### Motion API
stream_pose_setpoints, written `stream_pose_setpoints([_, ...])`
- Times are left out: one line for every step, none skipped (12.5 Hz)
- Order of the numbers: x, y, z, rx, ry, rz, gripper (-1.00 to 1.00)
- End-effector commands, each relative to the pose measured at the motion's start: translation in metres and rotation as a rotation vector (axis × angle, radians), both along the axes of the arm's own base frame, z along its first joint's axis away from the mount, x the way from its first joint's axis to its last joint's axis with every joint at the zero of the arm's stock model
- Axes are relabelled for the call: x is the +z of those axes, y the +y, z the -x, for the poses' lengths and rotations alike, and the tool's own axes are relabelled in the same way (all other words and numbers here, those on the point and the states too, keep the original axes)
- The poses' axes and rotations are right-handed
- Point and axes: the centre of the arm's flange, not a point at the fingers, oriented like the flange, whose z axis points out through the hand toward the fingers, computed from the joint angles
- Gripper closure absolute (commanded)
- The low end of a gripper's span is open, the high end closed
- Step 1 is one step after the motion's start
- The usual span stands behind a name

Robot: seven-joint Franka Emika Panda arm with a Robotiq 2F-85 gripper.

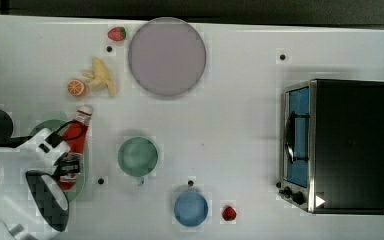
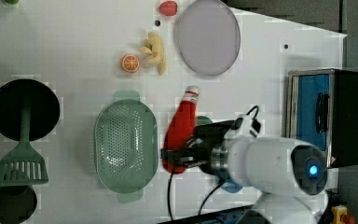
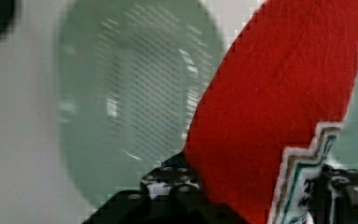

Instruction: Pick Ketchup from the table and place it in strainer.

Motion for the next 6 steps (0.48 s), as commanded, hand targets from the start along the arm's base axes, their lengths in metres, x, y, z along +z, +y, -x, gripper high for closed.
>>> stream_pose_setpoints([-0.008, 0.026, -0.001, -0.189, 0.013, -0.057, -0.20])
stream_pose_setpoints([-0.018, 0.035, 0.004, -0.194, 0.027, -0.073, -0.20])
stream_pose_setpoints([-0.029, 0.042, 0.008, -0.205, 0.046, -0.085, -0.20])
stream_pose_setpoints([-0.039, 0.048, 0.010, -0.219, 0.057, -0.102, -0.20])
stream_pose_setpoints([-0.048, 0.052, 0.010, -0.229, 0.058, -0.122, -0.20])
stream_pose_setpoints([-0.057, 0.055, 0.010, -0.230, 0.059, -0.138, -0.20])
